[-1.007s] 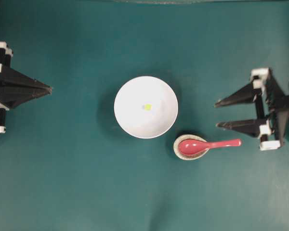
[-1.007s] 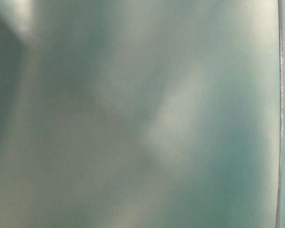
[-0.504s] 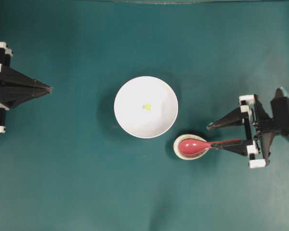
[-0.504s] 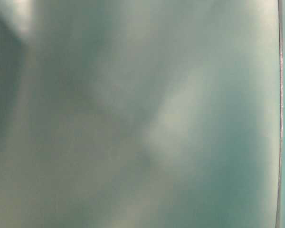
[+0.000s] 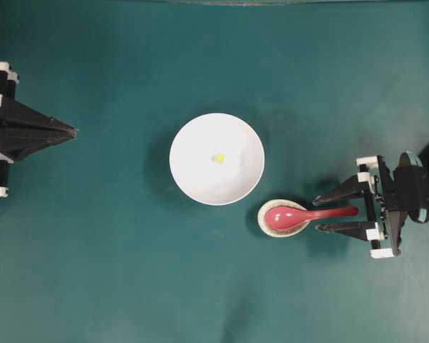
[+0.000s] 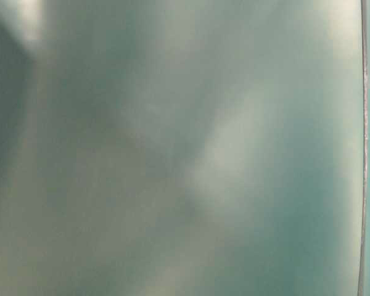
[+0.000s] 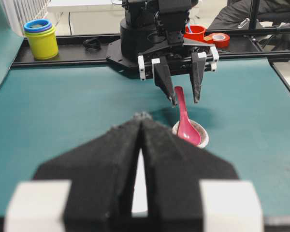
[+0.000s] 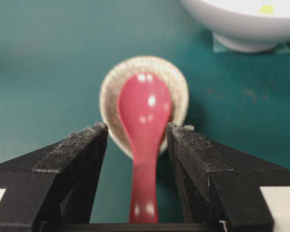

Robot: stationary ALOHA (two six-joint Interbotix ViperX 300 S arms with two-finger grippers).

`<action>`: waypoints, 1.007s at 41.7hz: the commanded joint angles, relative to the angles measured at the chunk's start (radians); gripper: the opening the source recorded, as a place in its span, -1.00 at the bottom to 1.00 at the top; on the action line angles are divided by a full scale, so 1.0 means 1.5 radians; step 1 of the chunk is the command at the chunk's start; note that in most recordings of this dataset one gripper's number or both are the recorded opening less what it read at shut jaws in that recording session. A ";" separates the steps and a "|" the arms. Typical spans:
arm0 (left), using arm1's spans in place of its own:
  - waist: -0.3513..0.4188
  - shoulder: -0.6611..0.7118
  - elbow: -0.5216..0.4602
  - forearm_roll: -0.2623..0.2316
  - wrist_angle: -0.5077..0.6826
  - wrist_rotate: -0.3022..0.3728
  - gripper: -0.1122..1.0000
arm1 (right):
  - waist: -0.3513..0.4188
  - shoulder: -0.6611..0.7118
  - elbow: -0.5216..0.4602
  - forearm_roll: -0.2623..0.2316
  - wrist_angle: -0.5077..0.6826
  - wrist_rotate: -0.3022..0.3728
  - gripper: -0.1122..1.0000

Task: Scoop the yellow hexagonal prism block from the bowl with a spoon using the right arm.
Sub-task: 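Close the right gripper on the red spoon handle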

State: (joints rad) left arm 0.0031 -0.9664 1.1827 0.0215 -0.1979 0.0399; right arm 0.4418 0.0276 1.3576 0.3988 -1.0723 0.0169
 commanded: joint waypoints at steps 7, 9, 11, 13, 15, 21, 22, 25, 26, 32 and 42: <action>0.000 0.004 -0.012 0.002 -0.006 -0.001 -0.80 | 0.002 0.008 -0.004 0.002 0.033 -0.001 0.23; 0.000 0.004 -0.012 0.002 -0.007 -0.001 -0.80 | 0.002 0.011 -0.006 0.002 0.038 -0.001 0.23; 0.000 0.004 -0.012 0.002 -0.006 -0.001 -0.80 | 0.002 0.013 -0.008 0.002 0.041 -0.001 0.23; 0.000 0.004 -0.012 0.002 -0.007 -0.001 -0.80 | 0.002 0.013 -0.008 0.002 0.044 -0.001 0.24; 0.000 0.004 -0.012 0.002 -0.006 0.000 -0.80 | 0.002 0.014 -0.007 0.002 0.045 -0.001 0.24; 0.000 0.004 -0.012 0.002 -0.007 0.000 -0.80 | 0.002 0.014 -0.006 0.002 0.045 -0.001 0.22; 0.000 0.004 -0.012 0.002 -0.007 -0.001 -0.80 | 0.002 0.013 -0.007 0.002 0.044 -0.002 0.21; 0.000 0.004 -0.012 0.002 -0.007 -0.001 -0.80 | 0.002 0.014 -0.008 0.002 0.042 -0.004 0.21; 0.000 0.004 -0.012 0.002 -0.007 0.000 -0.80 | 0.002 0.013 -0.008 0.002 0.042 -0.005 0.21; 0.000 0.004 -0.012 0.002 -0.007 -0.001 -0.80 | -0.003 0.014 -0.009 0.002 0.040 -0.009 0.21; 0.000 0.006 -0.012 0.002 -0.007 0.000 -0.80 | -0.012 0.014 -0.012 0.002 0.040 -0.016 0.21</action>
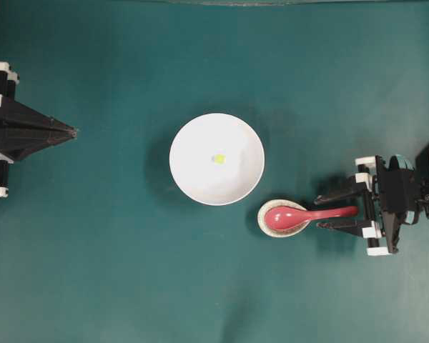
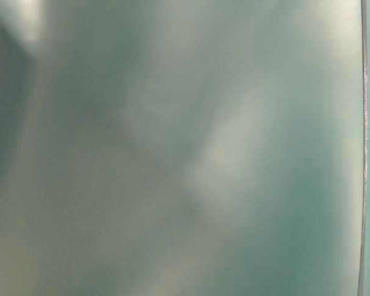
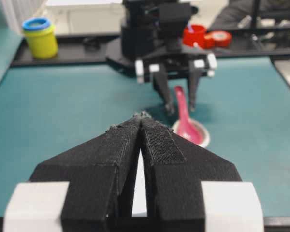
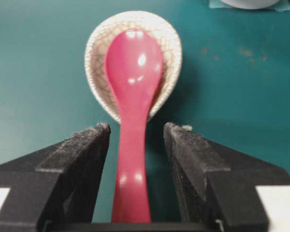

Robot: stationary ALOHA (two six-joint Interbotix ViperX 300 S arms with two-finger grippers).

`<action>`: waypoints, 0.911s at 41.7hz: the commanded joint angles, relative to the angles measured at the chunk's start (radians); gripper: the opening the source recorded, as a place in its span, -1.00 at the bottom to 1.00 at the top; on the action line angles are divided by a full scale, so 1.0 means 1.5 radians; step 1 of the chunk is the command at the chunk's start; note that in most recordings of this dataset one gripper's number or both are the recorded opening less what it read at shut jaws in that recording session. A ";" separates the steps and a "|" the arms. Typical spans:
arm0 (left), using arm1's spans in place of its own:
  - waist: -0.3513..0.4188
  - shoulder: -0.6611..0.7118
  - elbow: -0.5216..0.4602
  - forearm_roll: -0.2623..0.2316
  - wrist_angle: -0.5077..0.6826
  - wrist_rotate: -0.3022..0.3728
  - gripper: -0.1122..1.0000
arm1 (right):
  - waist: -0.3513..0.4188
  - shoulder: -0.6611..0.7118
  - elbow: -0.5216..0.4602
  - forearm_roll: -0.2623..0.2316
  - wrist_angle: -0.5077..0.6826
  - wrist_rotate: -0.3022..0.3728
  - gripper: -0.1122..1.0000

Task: Scoop the yellow hexagonal prism block from the bowl with a spoon using the right arm.
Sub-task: 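Close the right gripper on the red spoon handle, then lift the spoon with the right gripper and carry it over the bowl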

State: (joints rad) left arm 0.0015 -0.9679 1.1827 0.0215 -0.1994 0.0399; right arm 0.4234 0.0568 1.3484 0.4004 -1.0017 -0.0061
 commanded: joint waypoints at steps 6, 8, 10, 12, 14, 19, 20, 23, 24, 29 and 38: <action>0.001 0.007 -0.012 0.002 -0.006 0.000 -0.80 | -0.001 -0.002 -0.011 0.001 -0.004 -0.002 0.20; 0.001 0.007 -0.011 0.002 -0.006 0.000 -0.80 | 0.000 0.000 -0.013 0.001 -0.002 -0.002 0.20; 0.001 0.007 -0.011 0.002 -0.006 0.000 -0.80 | 0.000 0.001 -0.015 0.000 -0.002 -0.002 0.20; 0.001 0.007 -0.012 0.002 -0.006 0.000 -0.80 | 0.000 0.002 -0.016 0.000 -0.002 -0.004 0.20; 0.001 0.007 -0.011 0.002 -0.006 0.000 -0.80 | 0.000 0.002 -0.015 -0.001 -0.002 -0.005 0.19; 0.001 0.007 -0.012 0.002 -0.006 -0.001 -0.80 | 0.000 0.001 -0.014 -0.002 0.001 -0.007 0.04; 0.002 0.007 -0.012 0.002 -0.006 -0.001 -0.80 | 0.000 0.001 -0.015 -0.003 0.003 -0.007 -0.01; 0.001 0.007 -0.011 0.002 -0.006 -0.001 -0.80 | 0.000 0.002 -0.015 -0.004 0.011 -0.008 -0.22; 0.001 0.007 -0.011 0.002 -0.005 -0.001 -0.80 | 0.000 0.001 -0.015 -0.004 0.012 -0.008 -0.31; 0.001 0.007 -0.011 0.002 -0.004 -0.001 -0.80 | 0.000 0.001 -0.016 -0.006 0.017 -0.009 -0.39; 0.002 0.007 -0.012 0.002 -0.002 -0.001 -0.80 | 0.000 -0.010 -0.025 -0.008 0.030 -0.009 -0.39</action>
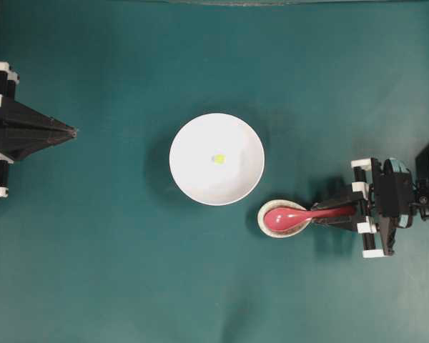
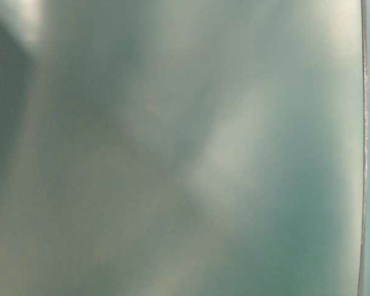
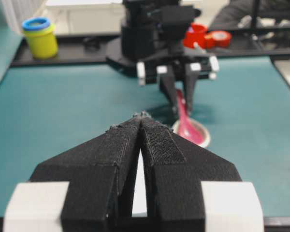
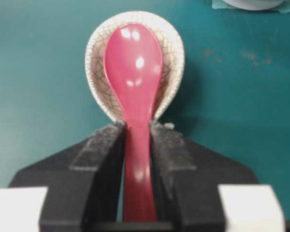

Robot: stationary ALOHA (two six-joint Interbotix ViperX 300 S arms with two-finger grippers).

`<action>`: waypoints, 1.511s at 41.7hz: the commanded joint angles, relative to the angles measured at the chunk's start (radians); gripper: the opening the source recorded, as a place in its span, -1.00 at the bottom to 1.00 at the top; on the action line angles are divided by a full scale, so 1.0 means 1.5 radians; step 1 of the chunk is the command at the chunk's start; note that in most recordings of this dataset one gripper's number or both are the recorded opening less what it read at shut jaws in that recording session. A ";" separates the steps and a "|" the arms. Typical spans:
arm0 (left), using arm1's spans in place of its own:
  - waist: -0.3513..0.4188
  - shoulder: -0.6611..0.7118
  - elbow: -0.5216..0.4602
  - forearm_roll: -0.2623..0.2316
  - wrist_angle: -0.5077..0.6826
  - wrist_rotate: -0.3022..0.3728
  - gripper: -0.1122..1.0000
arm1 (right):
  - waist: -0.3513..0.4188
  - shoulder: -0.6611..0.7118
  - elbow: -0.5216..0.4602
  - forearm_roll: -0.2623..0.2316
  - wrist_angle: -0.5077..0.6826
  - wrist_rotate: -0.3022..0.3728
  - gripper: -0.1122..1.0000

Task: Scoop the yellow hexagonal prism block from the bowl with a spoon using the right arm.
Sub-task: 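Lift the spoon with the right gripper and carry it over the bowl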

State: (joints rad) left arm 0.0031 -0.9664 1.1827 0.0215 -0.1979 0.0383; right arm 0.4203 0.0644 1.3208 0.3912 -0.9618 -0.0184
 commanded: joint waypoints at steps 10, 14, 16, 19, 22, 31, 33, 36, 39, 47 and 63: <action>0.000 0.006 -0.012 0.002 -0.002 0.001 -0.80 | 0.002 -0.064 -0.010 -0.002 0.048 -0.001 -0.39; 0.000 0.006 -0.012 0.002 -0.003 0.001 -0.80 | 0.002 -0.094 -0.010 -0.002 0.072 -0.002 -0.39; 0.000 0.006 -0.012 0.002 -0.003 0.001 -0.80 | 0.002 -0.109 -0.011 -0.002 0.082 -0.002 -0.39; 0.000 0.006 -0.012 0.002 -0.003 0.001 -0.80 | 0.001 -0.131 -0.012 -0.002 0.095 -0.003 -0.39; 0.000 0.006 -0.012 0.002 -0.002 0.001 -0.80 | 0.000 -0.157 -0.012 -0.002 0.109 -0.004 -0.39; 0.000 0.005 -0.012 0.002 -0.003 0.001 -0.80 | -0.025 -0.239 -0.028 -0.001 0.184 -0.017 -0.39; 0.000 0.006 -0.013 0.002 -0.004 0.001 -0.80 | -0.032 -0.256 -0.034 -0.002 0.210 -0.021 -0.39; 0.000 0.005 -0.013 0.002 -0.004 0.001 -0.80 | -0.050 -0.288 -0.051 -0.002 0.268 -0.026 -0.39; 0.000 0.006 -0.013 0.002 -0.005 0.001 -0.80 | -0.072 -0.314 -0.070 -0.002 0.325 -0.030 -0.39; 0.001 0.006 -0.013 0.002 -0.006 0.001 -0.80 | -0.144 -0.361 -0.133 -0.002 0.497 -0.031 -0.39; 0.000 0.003 -0.014 0.002 -0.001 0.001 -0.80 | -0.289 -0.344 -0.309 -0.002 0.820 -0.018 -0.39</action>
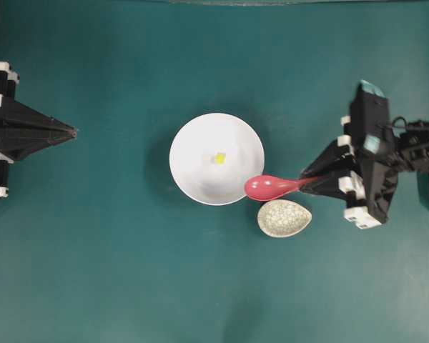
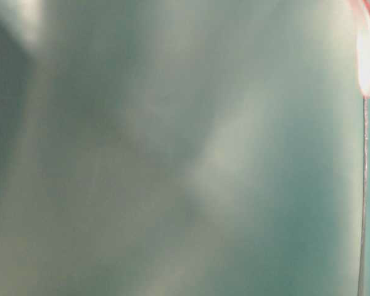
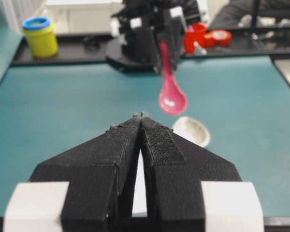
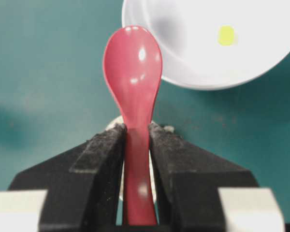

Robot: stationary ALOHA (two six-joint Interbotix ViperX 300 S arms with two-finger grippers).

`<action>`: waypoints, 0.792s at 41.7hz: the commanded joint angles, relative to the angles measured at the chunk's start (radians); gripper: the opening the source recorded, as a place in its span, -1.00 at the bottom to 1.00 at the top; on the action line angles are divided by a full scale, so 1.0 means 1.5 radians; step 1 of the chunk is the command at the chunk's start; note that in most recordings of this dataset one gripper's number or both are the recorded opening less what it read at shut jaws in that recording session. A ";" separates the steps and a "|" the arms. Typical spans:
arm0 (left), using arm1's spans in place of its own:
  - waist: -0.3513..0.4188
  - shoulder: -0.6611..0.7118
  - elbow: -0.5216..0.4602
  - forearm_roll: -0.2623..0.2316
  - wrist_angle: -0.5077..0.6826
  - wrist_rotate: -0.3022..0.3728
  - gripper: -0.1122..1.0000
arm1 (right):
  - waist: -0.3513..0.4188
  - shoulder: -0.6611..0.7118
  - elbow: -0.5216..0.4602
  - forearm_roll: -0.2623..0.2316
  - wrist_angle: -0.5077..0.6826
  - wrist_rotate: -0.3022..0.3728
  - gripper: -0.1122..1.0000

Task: Scoop the yellow hexagonal prism block from the bowl with a spoon using the right arm.
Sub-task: 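Lift the spoon with the right gripper and carry it over the bowl, then lower the spoon into the bowl and scoop under the yellow block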

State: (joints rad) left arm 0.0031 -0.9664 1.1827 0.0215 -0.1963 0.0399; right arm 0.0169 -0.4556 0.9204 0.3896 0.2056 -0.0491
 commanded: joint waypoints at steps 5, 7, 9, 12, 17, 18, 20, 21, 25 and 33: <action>0.000 0.001 -0.014 0.002 0.003 -0.002 -0.80 | -0.058 0.035 -0.096 -0.001 0.126 0.006 -0.39; 0.000 0.001 -0.014 0.002 0.006 -0.002 -0.80 | -0.074 0.051 -0.120 -0.001 0.162 0.006 -0.39; 0.000 0.002 -0.015 0.002 0.008 -0.001 -0.80 | -0.085 0.065 -0.138 -0.001 0.188 0.007 -0.39; 0.000 0.001 -0.015 0.002 0.010 -0.001 -0.80 | -0.103 0.099 -0.180 -0.001 0.244 0.006 -0.39; 0.001 0.001 -0.016 0.002 0.011 -0.004 -0.80 | -0.127 0.144 -0.236 -0.002 0.324 0.006 -0.39; 0.000 0.001 -0.016 0.002 0.011 -0.006 -0.80 | -0.132 0.156 -0.252 -0.003 0.347 0.006 -0.39; 0.000 0.001 -0.016 0.002 0.012 -0.009 -0.80 | -0.140 0.177 -0.279 -0.005 0.382 0.006 -0.39; 0.000 0.001 -0.016 0.002 0.012 -0.009 -0.80 | -0.142 0.186 -0.289 -0.006 0.396 0.006 -0.39; 0.000 0.001 -0.017 0.002 0.016 -0.010 -0.80 | -0.150 0.225 -0.338 -0.011 0.462 0.006 -0.39; 0.000 0.000 -0.017 0.002 0.022 -0.010 -0.80 | -0.152 0.282 -0.418 -0.038 0.561 0.012 -0.39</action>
State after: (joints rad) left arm 0.0031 -0.9695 1.1827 0.0215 -0.1611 0.0261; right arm -0.2117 -0.0353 0.3513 0.3467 1.0032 -0.0368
